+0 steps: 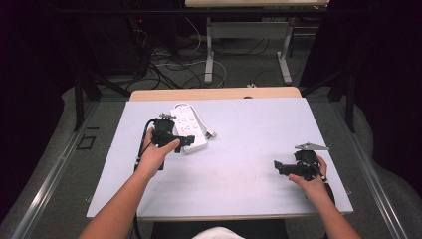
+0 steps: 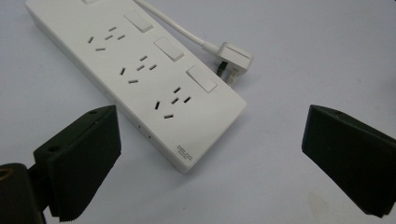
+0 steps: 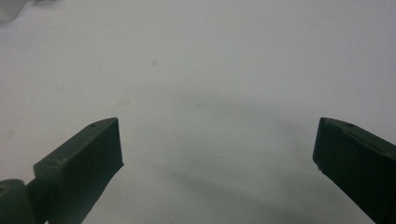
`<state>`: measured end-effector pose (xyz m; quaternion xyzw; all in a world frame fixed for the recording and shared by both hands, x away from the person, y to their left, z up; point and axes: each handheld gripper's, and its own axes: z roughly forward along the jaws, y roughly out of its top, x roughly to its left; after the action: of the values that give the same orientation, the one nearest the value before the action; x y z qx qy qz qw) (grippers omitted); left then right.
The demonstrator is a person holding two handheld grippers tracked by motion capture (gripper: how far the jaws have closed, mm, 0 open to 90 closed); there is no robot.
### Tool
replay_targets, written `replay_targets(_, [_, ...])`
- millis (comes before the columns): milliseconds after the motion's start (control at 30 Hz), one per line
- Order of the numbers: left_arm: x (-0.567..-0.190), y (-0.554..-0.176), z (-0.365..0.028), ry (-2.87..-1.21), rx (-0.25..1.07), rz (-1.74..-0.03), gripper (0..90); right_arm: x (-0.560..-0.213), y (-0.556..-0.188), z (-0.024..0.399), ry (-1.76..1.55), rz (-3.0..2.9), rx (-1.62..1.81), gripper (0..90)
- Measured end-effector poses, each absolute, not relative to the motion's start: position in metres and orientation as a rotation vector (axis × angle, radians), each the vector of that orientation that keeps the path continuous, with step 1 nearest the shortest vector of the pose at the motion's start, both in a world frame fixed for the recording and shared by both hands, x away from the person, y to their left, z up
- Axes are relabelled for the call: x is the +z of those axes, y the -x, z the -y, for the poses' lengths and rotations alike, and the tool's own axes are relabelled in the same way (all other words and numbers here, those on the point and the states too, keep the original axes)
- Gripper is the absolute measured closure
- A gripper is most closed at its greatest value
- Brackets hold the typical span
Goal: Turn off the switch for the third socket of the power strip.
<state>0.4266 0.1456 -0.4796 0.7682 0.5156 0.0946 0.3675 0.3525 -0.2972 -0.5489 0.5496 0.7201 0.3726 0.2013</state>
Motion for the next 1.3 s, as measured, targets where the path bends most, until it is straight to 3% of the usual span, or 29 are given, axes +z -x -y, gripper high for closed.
replay_targets(133, [-0.480,-0.424,-0.152,-1.980,0.247,-1.291,0.3,-0.549,-0.353,0.297,-1.534,-2.011,1.040,0.9])
replay_targets(1300, [-0.486,-0.399,-0.210,-1.892,0.321,-1.395,0.6,-0.549,-0.352,0.296,-1.540,-2.008,1.039,1.0])
